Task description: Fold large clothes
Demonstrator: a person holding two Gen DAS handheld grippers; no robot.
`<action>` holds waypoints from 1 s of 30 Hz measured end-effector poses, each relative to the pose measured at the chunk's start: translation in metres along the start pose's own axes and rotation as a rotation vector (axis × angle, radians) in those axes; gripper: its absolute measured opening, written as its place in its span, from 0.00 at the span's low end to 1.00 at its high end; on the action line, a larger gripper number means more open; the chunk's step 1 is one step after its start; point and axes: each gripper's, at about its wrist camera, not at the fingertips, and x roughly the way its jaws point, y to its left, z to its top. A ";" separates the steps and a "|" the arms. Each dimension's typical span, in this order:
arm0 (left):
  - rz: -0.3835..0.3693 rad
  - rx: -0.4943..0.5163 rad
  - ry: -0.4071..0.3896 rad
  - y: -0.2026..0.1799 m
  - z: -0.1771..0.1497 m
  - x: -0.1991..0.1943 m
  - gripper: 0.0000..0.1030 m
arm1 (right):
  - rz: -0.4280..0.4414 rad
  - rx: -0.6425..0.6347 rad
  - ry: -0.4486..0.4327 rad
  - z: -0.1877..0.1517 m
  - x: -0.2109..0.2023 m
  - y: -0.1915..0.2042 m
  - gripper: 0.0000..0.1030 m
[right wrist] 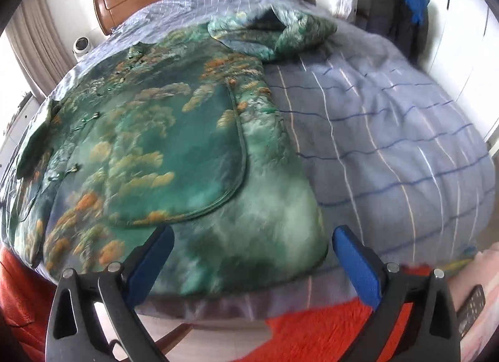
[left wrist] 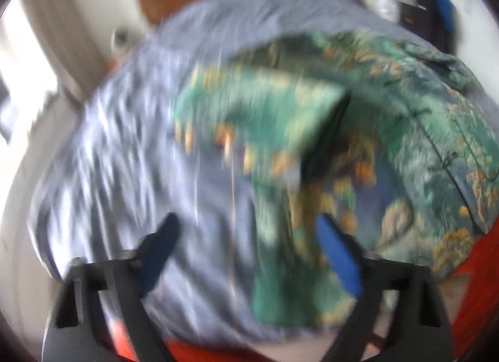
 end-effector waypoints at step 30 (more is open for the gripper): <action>0.480 -0.806 0.245 0.301 -0.068 0.104 0.54 | 0.141 -0.179 -0.122 -0.011 -0.047 0.096 0.98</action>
